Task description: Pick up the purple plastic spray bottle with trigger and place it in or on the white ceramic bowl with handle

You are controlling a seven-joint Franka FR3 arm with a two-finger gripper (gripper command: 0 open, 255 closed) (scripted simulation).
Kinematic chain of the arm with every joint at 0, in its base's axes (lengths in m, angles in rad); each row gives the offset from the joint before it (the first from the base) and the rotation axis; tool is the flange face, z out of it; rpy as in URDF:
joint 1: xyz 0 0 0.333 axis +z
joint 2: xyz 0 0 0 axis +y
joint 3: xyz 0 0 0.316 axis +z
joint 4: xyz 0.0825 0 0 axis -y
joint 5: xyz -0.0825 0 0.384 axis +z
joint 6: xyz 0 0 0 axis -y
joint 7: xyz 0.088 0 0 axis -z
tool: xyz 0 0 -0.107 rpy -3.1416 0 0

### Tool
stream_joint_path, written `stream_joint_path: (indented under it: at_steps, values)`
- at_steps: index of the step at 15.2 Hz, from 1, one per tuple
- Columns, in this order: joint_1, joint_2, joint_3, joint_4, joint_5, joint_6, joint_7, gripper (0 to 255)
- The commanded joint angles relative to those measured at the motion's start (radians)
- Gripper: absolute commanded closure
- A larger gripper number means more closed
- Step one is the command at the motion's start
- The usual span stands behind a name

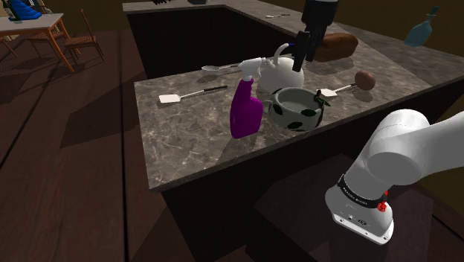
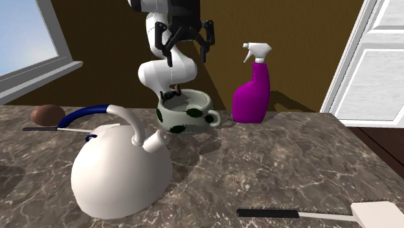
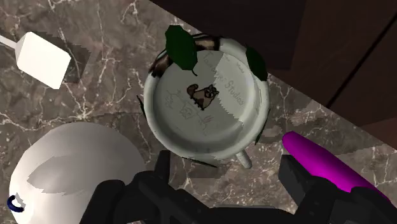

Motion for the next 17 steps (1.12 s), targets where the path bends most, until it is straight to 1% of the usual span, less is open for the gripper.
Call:
stream_joint_path:
  at_steps: [1,4,8,11,13,14,17]
  values:
    - [0.0,0.0,0.0,0.0,0.0,0.0,0.0,0]
    - [0.101,-0.026,-0.058,-0.088,0.044,0.163,-0.201,0]
    - [0.253,-0.051,-0.142,-0.187,0.114,0.353,-0.482,0]
    - [0.382,-0.066,-0.212,-0.247,0.173,0.471,-0.704,0]
    - [0.474,-0.077,-0.262,-0.281,0.212,0.534,-0.857,0]
    - [0.509,-0.082,-0.282,-0.292,0.225,0.554,-0.912,0]
    - [0.52,-0.064,-0.279,-0.318,0.234,0.601,-0.916,0]
